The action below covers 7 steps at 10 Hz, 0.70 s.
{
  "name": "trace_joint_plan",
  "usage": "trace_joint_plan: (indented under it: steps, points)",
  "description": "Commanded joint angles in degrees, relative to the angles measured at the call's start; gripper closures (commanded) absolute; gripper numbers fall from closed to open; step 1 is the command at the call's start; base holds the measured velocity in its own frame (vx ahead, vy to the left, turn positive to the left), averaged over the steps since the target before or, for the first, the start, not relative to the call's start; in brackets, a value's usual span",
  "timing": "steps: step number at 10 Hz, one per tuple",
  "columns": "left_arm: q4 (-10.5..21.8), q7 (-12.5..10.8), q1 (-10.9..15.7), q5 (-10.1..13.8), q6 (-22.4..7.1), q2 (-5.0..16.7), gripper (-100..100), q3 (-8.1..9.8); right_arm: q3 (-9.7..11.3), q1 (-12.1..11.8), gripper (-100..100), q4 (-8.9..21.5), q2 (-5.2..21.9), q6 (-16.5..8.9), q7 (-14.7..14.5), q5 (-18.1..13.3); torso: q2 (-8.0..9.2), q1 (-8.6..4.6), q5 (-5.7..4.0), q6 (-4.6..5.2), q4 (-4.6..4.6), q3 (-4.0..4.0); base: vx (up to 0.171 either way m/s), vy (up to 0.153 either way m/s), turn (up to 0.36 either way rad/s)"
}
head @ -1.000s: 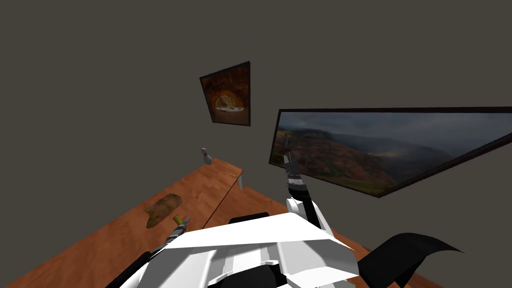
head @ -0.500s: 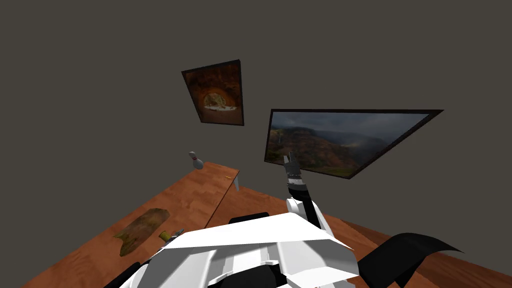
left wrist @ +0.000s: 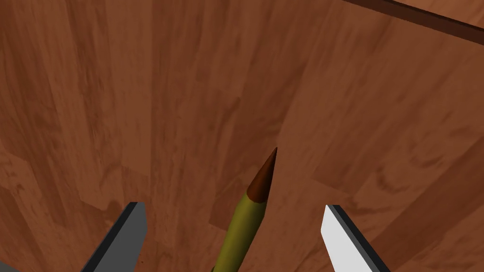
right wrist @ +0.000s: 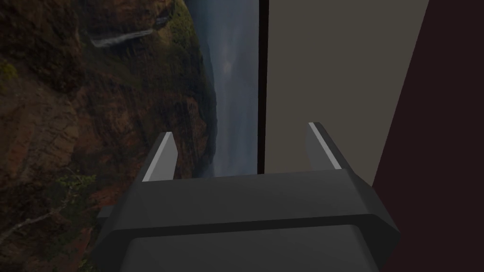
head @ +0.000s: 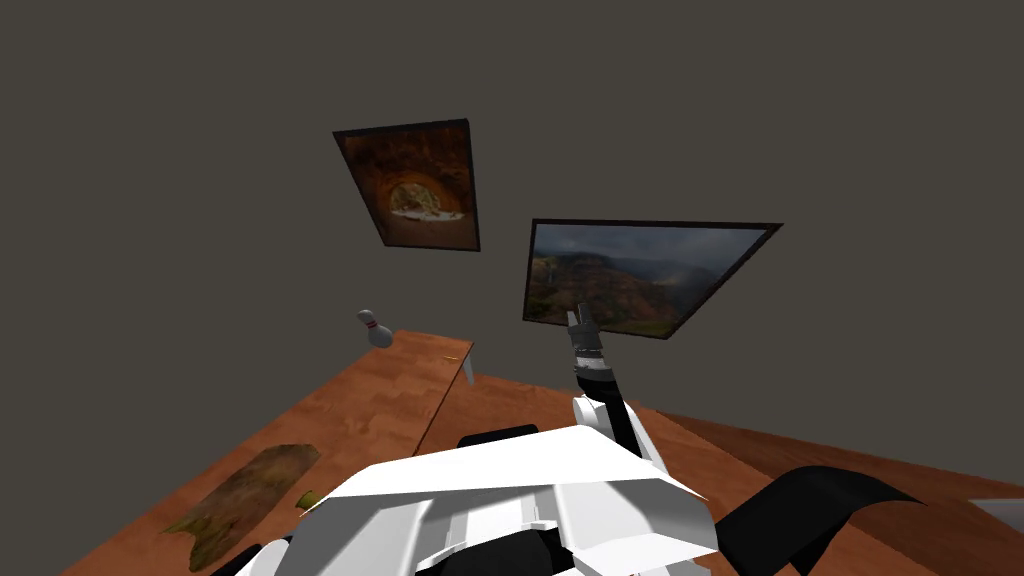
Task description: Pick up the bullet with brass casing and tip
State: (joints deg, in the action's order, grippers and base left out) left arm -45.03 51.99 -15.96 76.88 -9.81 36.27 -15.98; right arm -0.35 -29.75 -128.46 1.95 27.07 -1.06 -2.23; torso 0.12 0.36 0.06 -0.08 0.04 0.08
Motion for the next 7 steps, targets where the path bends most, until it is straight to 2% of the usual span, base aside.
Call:
trace_joint_plan:
  steps: [1, 2, 3, 5, 7]
  points:
    - [2.8, 1.3, 0.9, 1.8, -2.1, -0.1, -100, -0.47, 0.0, 0.0, 0, 0.0, 0.0, 0.0, 0.0, 0.0, 0.0, 0.0, 0.0, 0.0, 0.0, 0.0, -0.034, 0.094, -0.322]
    - [2.8, 1.3, 0.9, 1.2, -2.1, -0.1, -100, -0.47, 0.0, 0.0, 0, 0.0, 0.0, 0.0, 0.0, 0.0, 0.01, 0.04, 0.01, 0.01, 0.0, 0.01, -0.031, 0.077, -0.083]
    - [2.8, 1.3, 0.9, 1.8, -2.1, -0.1, -100, -0.47, 0.0, 0.0, 0, 0.0, 0.0, 0.0, 0.0, 0.0, -0.01, -0.01, 0.01, -0.05, -0.01, -0.01, -0.013, 0.025, 0.054]
    - [6.4, 3.4, 2.2, 4.7, -5.3, -0.1, -100, -1.32, 0.0, 0.0, 0, 0.0, 0.0, 0.0, 0.0, 0.0, -0.04, -0.16, -0.04, 0.01, -0.01, -0.02, -0.039, 0.064, -0.309]
    - [9.3, 5.1, 3.4, 7.1, -8.1, -0.2, -100, -2.06, 0.0, 0.0, 0, 0.0, 0.0, 0.0, 0.0, 0.0, 0.08, 0.14, 0.03, -0.01, 0.02, 0.04, -0.065, 0.132, -0.328]
